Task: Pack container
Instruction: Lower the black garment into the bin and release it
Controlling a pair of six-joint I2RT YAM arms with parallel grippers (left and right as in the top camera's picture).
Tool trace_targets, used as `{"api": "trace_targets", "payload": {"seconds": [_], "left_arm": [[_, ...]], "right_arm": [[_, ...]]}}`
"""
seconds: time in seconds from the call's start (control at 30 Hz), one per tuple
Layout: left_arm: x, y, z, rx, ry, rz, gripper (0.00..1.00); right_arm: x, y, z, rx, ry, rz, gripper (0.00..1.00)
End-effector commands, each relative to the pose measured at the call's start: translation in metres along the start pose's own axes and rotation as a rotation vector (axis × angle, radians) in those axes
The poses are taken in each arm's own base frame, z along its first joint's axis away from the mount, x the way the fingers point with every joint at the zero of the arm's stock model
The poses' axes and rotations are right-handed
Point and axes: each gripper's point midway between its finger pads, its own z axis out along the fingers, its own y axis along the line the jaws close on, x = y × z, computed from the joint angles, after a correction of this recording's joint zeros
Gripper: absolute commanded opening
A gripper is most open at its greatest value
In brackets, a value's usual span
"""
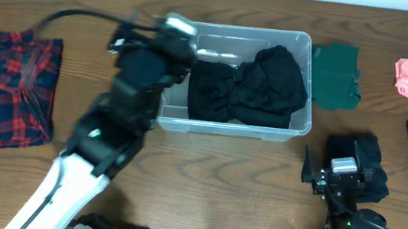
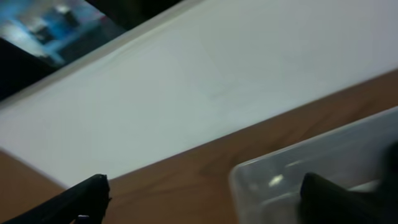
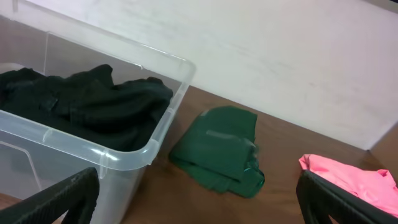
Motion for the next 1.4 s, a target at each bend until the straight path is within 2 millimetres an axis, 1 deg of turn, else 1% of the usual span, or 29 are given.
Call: {"api": "trace_targets", "payload": {"seconds": [0.0, 0.03, 0.1, 0.17, 0.23, 0.33, 0.43, 0.53, 0.6, 0.7, 0.83, 0.93, 1.13, 1.2, 1.27, 1.37], "left_arm": [[-0.020, -0.045, -0.010, 0.313, -0.074, -0.125, 1.00], [-0.021, -0.062, -0.010, 0.403, -0.082, -0.122, 0.96], [-0.016, -0.084, -0.005, 0.507, -0.065, -0.134, 0.92], [-0.005, -0.100, 0.007, 0.554, -0.009, -0.159, 0.92], [0.010, -0.117, 0.022, 0.601, 0.085, -0.160, 0.92], [0.020, -0.130, 0.039, 0.637, 0.209, -0.145, 0.93], [0.015, -0.136, 0.053, 0.658, 0.304, -0.126, 0.93], [0.008, -0.147, 0.062, 0.715, 0.367, -0.100, 0.93], [0.011, -0.157, 0.069, 0.746, 0.416, -0.085, 0.93], [0.026, -0.171, 0.078, 0.766, 0.480, -0.071, 0.93], [0.052, -0.191, 0.084, 0.795, 0.557, -0.046, 0.93], [0.070, -0.211, 0.085, 0.830, 0.596, 0.001, 0.94], [0.103, -0.259, 0.081, 0.916, 0.651, 0.113, 0.94], [0.118, -0.272, 0.083, 0.932, 0.678, 0.143, 0.94], [0.135, -0.281, 0.087, 0.926, 0.714, 0.167, 0.94], [0.163, -0.287, 0.096, 0.882, 0.773, 0.212, 0.94]], "right_arm": [[0.002, -0.003, 0.000, 0.012, 0.007, -0.013, 0.99], [0.002, -0.003, 0.000, 0.012, 0.007, -0.013, 0.99], [0.002, -0.003, 0.000, 0.012, 0.007, -0.013, 0.99], [0.003, -0.003, 0.000, 0.012, 0.007, -0.013, 0.99], [0.002, -0.003, 0.000, 0.012, 0.007, -0.013, 0.99], [0.002, -0.003, 0.000, 0.012, 0.007, -0.013, 0.99], [0.003, -0.003, 0.000, 0.012, 0.007, -0.013, 0.99], [0.003, -0.003, 0.000, 0.012, 0.007, -0.013, 0.99], [0.002, -0.003, 0.000, 0.012, 0.007, -0.013, 0.99], [0.003, -0.003, 0.000, 0.012, 0.007, -0.013, 0.99], [0.002, -0.003, 0.000, 0.012, 0.007, -0.013, 0.99], [0.002, -0.003, 0.000, 0.012, 0.007, -0.013, 0.99], [0.002, -0.003, 0.000, 0.012, 0.007, -0.013, 0.99], [0.002, -0.003, 0.000, 0.012, 0.007, -0.013, 0.99], [0.002, -0.003, 0.000, 0.012, 0.007, -0.013, 0.99], [0.002, -0.003, 0.000, 0.012, 0.007, -0.013, 0.99]]}}
